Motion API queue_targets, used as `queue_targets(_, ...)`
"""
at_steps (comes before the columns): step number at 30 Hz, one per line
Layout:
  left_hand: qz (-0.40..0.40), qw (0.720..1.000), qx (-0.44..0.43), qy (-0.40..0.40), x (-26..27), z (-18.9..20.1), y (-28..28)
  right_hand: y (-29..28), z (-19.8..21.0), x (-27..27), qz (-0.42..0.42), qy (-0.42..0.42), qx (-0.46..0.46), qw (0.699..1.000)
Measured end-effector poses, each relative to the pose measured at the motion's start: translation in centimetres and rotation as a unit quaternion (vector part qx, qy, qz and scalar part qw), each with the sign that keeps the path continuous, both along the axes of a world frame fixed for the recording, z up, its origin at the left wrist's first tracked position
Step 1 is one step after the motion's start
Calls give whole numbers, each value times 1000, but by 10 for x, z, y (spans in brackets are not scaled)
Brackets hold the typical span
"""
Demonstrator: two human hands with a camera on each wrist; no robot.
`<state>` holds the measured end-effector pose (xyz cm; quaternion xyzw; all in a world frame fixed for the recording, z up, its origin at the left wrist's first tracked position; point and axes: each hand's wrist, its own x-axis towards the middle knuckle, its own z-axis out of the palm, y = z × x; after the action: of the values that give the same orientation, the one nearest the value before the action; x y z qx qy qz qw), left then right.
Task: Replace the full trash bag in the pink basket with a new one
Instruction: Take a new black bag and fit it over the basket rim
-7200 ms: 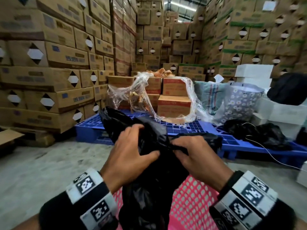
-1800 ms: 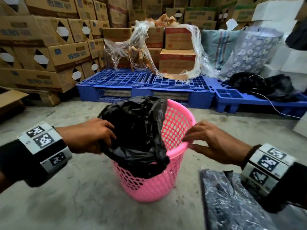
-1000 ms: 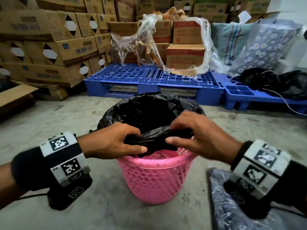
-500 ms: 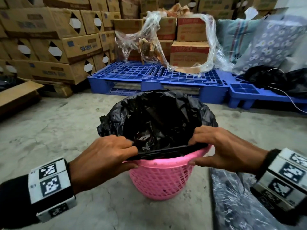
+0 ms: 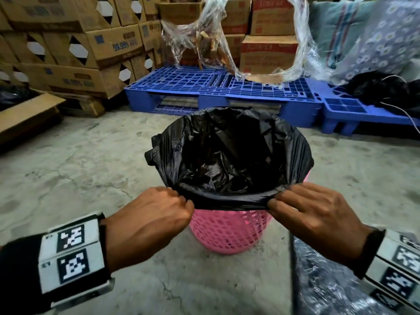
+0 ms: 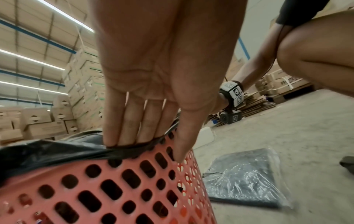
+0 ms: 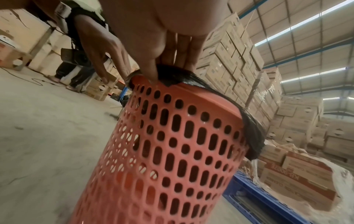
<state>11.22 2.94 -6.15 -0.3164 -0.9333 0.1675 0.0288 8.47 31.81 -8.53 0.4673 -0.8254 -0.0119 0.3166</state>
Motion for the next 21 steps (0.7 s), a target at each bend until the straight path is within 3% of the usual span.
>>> queue_targets(8, -22, 998, -37, 38, 6, -12, 1, 22, -30, -6, -7, -44, 22, 999)
queue_targets(12, -54, 998, -20, -29, 4, -3, -11, 25, -37, -12, -16, -136, -53, 989)
queue_targets(15, -30, 972, 112, -203, -8, 15, -24, 35, -42, -12, 2, -244, -176, 954)
queue_targets(17, -35, 941, 230, -246, -13, 27, -26, 38, -39, -14, -19, -263, -259, 929)
queue_targets(19, -87, 923, 339, -159, -19, 31, -30, 43, -34, -19, -65, -250, -336, 906)
queue_targets(21, -116, 921, 368, -56, -26, 30, -33, 49, -26, -28, -113, -236, -400, 878)
